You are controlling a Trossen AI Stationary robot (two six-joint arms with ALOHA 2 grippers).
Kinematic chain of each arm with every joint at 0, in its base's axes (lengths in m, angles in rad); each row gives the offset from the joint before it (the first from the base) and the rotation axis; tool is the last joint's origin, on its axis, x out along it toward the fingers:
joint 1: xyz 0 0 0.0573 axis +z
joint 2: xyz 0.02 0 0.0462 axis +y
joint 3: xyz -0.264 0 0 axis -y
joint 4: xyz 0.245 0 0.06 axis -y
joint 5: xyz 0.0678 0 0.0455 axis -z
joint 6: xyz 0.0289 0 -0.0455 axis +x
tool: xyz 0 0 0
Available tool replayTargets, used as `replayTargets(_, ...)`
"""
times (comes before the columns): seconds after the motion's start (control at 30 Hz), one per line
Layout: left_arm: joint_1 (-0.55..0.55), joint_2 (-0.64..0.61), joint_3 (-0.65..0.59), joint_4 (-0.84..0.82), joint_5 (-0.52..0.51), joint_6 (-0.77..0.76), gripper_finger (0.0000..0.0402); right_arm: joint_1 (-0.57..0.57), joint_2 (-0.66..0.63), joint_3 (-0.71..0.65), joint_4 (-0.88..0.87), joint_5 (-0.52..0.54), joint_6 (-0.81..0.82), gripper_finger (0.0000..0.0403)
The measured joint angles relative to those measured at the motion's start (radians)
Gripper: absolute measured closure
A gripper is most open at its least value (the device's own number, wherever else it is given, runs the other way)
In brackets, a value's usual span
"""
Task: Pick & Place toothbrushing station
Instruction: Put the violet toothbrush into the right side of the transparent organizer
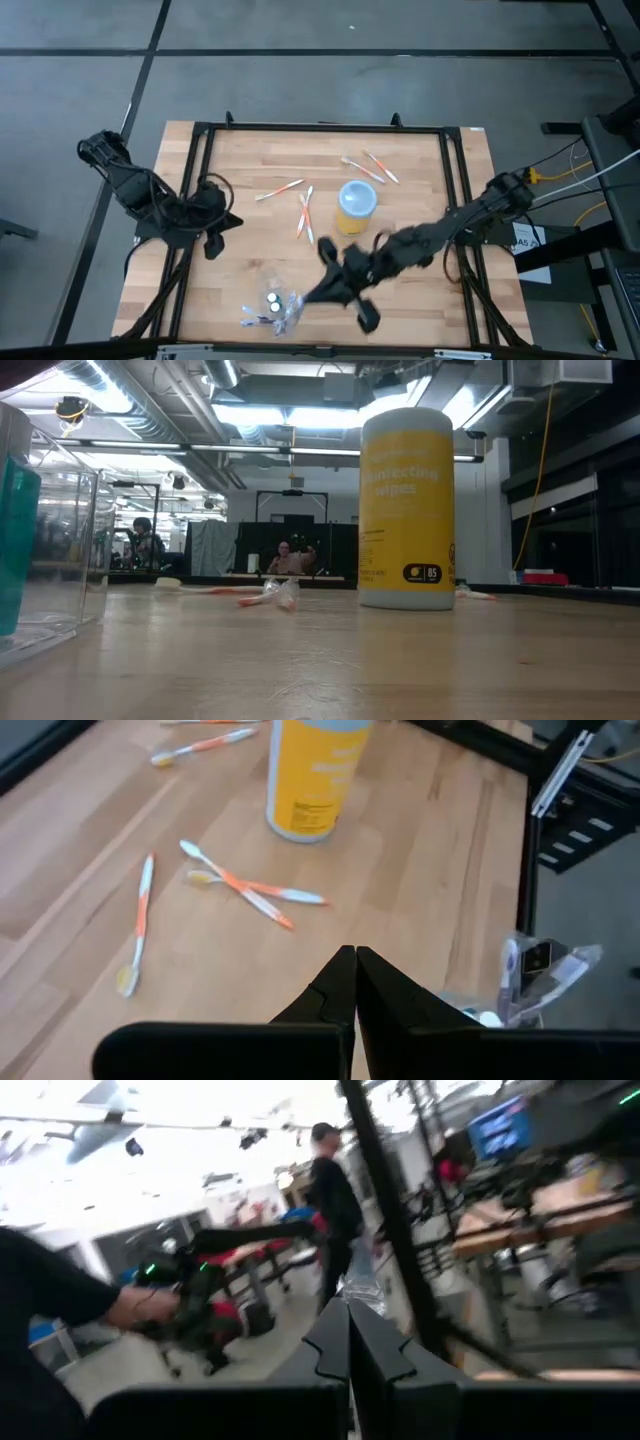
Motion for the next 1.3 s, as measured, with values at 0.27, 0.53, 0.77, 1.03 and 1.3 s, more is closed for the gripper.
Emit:
replayTargets(0.27, -0.113, 0.002, 0.000, -0.119, 0.007, -0.143, 0.0400, 0.036, 0.175, 0.230, -0.177, 0.026, -0.031, 0.0403)
replayTargets(0.53, -0.200, 0.036, 0.000, -0.136, -0.026, -0.244, 0.0400, 0.034, 0.299, 0.357, -0.194, 0.033, -0.032, 0.0403)
replayTargets(0.77, -0.255, 0.098, 0.000, -0.136, -0.031, -0.246, 0.0400, 0.018, 0.369, 0.382, -0.222, 0.122, 0.004, 0.0403)
replayTargets(1.03, -0.334, 0.156, 0.000, -0.061, -0.046, -0.252, 0.0400, 0.005, 0.375, 0.382, -0.336, 0.214, 0.018, 0.0403)
replayTargets(1.3, -0.386, 0.201, 0.000, -0.038, -0.084, -0.279, 0.0400, 0.004, 0.401, 0.382, -0.355, 0.246, 0.037, 0.0403)
